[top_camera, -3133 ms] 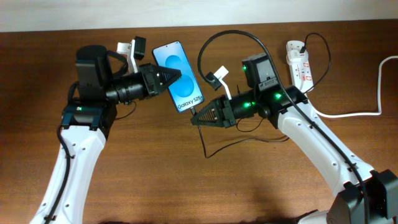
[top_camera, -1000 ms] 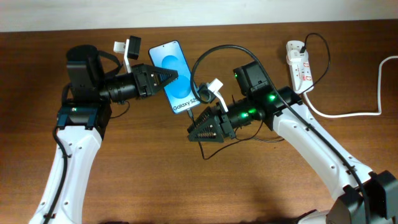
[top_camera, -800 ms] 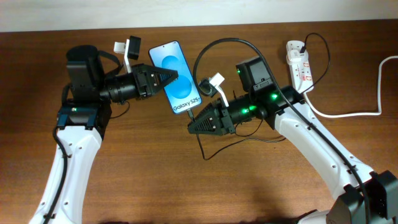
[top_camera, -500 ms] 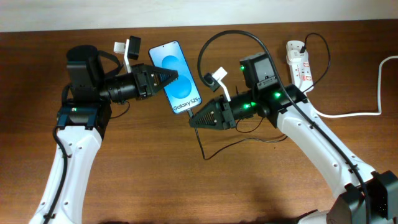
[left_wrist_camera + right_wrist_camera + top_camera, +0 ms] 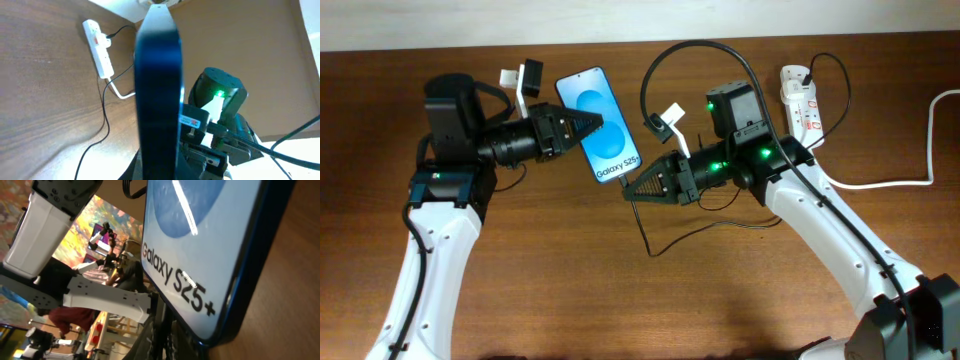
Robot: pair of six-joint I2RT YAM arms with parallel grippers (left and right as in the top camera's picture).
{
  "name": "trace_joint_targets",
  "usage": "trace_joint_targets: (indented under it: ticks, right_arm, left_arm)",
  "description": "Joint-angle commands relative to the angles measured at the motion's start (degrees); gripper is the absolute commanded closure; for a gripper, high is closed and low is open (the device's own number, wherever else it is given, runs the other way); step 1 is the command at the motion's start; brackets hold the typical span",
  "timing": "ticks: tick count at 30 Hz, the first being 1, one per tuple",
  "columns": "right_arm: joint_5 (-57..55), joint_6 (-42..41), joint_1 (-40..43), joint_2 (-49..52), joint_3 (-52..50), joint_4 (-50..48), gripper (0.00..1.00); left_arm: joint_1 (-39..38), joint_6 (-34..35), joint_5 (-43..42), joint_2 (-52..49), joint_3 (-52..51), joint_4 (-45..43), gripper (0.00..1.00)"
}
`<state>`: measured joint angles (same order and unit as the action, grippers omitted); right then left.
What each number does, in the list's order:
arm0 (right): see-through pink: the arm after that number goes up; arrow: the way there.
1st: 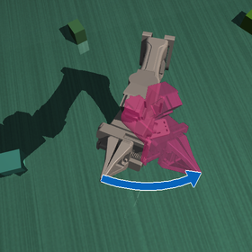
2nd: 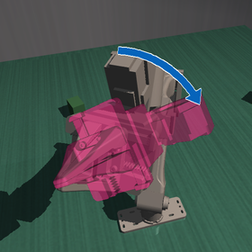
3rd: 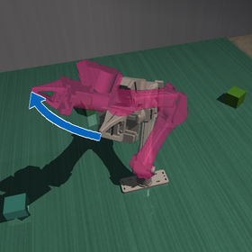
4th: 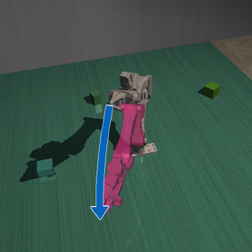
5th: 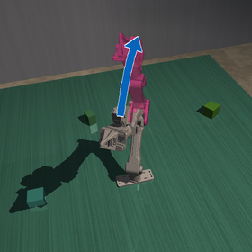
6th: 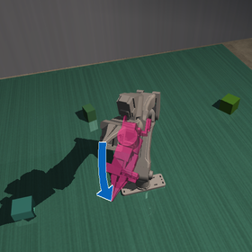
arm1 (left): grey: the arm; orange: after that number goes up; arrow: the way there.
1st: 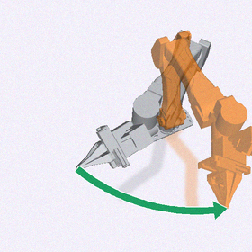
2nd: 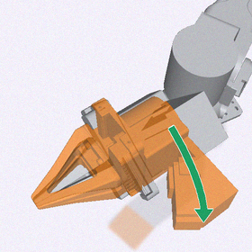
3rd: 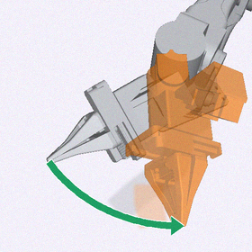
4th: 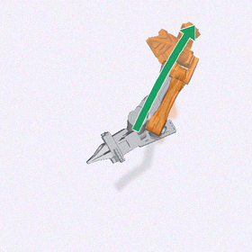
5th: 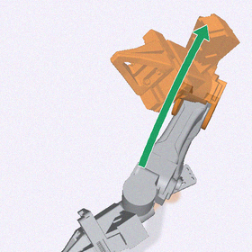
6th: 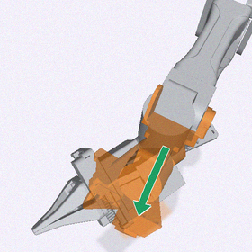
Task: Plug charger to phone and switch on socket
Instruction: 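Open the right gripper and withdraw it from the plugged cable, then lower the phone flat onto the table with the left gripper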
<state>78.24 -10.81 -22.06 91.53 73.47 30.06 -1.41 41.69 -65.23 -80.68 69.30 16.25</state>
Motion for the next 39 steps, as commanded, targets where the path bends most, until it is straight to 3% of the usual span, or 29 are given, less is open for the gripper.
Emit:
trace_joint_targets:
  ticks: [1, 7, 9, 10, 14, 17, 20, 25, 28, 32, 36, 39]
  right_arm:
    - [0.7, -2.9, 0.5, -1.1, 0.7, -2.1, 0.95]
    - [0.7, -3.5, 0.5, -1.1, 0.7, -2.5, 0.95]
    - [0.6, -3.5, 0.5, -1.1, 0.7, -2.4, 0.85]
    - [0.6, -3.5, 0.5, -1.1, 0.7, -2.4, 0.76]
    - [0.4, -3.4, 0.5, -1.1, 0.7, -2.4, 0.62]
    - [-8.0, -3.4, 0.6, -1.1, 0.7, 0.3, 0.46]
    - [-12.4, -3.0, 2.6, -1.1, 0.7, 4.6, 0.35]
    - [-4.3, -3.0, 9.6, -1.1, 0.7, 8.2, 0.21]
    - [-0.9, -3.0, 12.6, -1.1, 0.7, 8.5, 0.02]
    - [-12.3, -1.5, 14.6, -1.1, 0.7, 15.1, 0.02]
    - [-16.0, 3.8, 15.7, -1.1, 0.7, 21.3, 0.02]
    - [-19.7, 4.6, 15.8, -1.1, 0.7, 23.4, 0.01]
  left_arm:
    - [-0.5, -4.0, -4.4, 0.3, 0.1, 3.8, 1.0]
    - [-0.4, -4.0, -4.1, 0.3, 0.1, 4.0, 1.0]
    - [-0.3, -4.0, -3.9, 0.3, 0.1, 3.8, 1.0]
    - [-0.3, -4.0, -4.0, 0.3, 0.1, 3.6, 1.0]
    - [-0.3, -2.0, -4.0, 0.3, 0.1, 3.5, 1.0]
    - [-0.3, -1.2, -4.4, 0.3, 0.1, 2.3, 1.0]
    - [-0.3, -0.1, -3.8, 0.3, 0.1, 2.3, 1.0]
    - [-0.3, -0.1, 2.8, 0.1, 0.1, 2.8, 1.0]
    - [-0.3, -0.1, 3.6, -2.4, 0.1, 3.5, 1.0]
    - [-0.3, 7.0, 1.7, -9.7, 0.1, 4.8, 1.0]
    - [-0.8, 7.3, 0.3, -14.7, 0.1, 5.2, 1.0]
    - [-2.2, 16.8, 0.8, -17.4, 0.1, 6.5, 1.0]
